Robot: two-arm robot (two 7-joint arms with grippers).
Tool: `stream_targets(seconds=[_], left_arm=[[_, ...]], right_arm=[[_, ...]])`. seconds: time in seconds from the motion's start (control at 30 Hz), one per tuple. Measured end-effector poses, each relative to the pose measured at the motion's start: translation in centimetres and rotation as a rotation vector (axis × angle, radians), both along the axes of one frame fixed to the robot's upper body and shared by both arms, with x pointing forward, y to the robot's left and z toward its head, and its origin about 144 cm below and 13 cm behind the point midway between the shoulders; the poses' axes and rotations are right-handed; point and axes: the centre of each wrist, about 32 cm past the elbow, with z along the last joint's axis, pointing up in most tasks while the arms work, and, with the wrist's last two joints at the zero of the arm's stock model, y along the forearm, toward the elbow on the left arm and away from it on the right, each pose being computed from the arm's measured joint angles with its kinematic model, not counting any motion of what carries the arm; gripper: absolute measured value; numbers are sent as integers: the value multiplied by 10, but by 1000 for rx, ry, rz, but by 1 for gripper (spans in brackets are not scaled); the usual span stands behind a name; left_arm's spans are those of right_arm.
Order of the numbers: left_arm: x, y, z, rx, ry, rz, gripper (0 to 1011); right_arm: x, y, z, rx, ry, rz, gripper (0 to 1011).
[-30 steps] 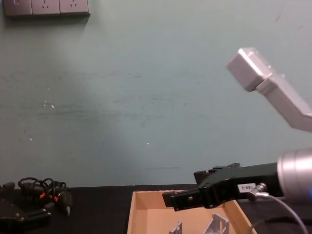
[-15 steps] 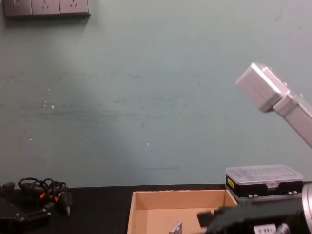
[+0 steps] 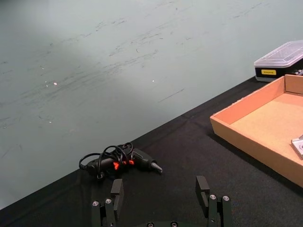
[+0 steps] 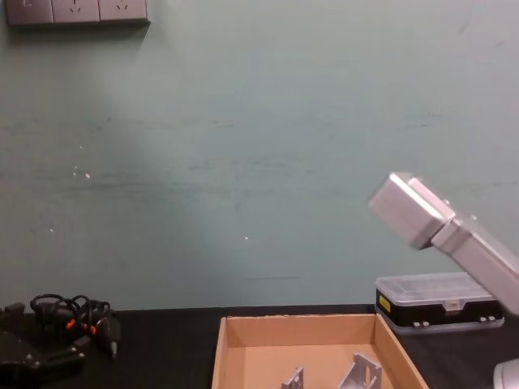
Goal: Use one hand to pick up the angle iron from the table and place it into the box.
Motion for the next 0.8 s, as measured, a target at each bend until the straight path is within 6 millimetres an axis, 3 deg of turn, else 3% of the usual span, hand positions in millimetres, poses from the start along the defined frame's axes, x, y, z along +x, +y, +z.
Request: stream_targets(seconds=[0.8], left_arm=[[0,0,0,0,0,0,1000]], right_arm=[[7,7,-13,-25,25,17,1004]])
